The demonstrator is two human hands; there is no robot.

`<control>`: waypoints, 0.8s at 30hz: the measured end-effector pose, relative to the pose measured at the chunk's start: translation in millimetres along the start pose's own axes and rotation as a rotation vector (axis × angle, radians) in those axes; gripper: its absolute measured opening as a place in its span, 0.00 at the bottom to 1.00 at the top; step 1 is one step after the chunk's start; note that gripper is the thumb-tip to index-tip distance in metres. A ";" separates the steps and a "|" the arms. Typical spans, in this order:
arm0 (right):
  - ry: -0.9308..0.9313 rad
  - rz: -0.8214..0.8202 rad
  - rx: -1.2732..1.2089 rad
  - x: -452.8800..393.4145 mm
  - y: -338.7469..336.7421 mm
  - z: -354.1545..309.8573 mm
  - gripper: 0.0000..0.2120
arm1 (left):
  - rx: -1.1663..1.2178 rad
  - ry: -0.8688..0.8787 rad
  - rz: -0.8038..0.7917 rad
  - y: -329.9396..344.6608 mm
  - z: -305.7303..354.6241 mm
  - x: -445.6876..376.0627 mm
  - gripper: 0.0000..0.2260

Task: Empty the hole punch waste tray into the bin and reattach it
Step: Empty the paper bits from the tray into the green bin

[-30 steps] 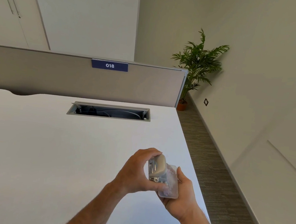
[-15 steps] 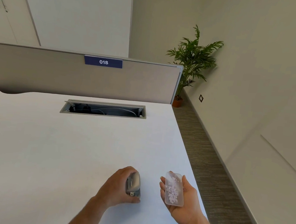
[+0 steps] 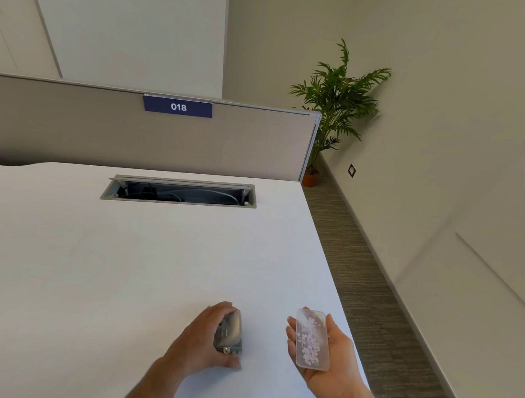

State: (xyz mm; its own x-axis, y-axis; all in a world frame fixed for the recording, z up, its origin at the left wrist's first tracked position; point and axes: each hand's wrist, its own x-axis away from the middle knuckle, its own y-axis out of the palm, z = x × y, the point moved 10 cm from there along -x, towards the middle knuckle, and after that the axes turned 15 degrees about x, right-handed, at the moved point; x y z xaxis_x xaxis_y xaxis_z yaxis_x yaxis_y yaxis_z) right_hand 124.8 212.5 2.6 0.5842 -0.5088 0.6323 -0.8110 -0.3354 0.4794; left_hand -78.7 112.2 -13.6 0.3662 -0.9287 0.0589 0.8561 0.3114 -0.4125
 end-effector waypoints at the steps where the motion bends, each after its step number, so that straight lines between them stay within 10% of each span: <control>1: -0.001 0.000 -0.002 0.7 -0.1 0.2 0.25 | 0.009 0.000 -0.006 0.2 -0.7 0.1 0.46; 8: -0.017 -0.016 -0.035 7.7 -0.2 3.1 0.26 | 0.015 -0.006 -0.007 -1.9 -1.6 1.9 0.58; 24: -0.173 0.156 -0.241 54.9 -82.0 -14.4 0.24 | -0.477 0.300 -0.044 113.3 117.3 -45.6 0.49</control>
State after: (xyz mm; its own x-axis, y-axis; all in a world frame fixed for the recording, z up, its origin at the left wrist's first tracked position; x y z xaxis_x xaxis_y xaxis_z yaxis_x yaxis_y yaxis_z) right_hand 223.9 223.4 6.8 0.4225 -0.6734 0.6067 -0.8473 -0.0556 0.5283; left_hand 44.4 213.4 43.7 0.1544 -0.9771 -0.1464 0.5828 0.2097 -0.7851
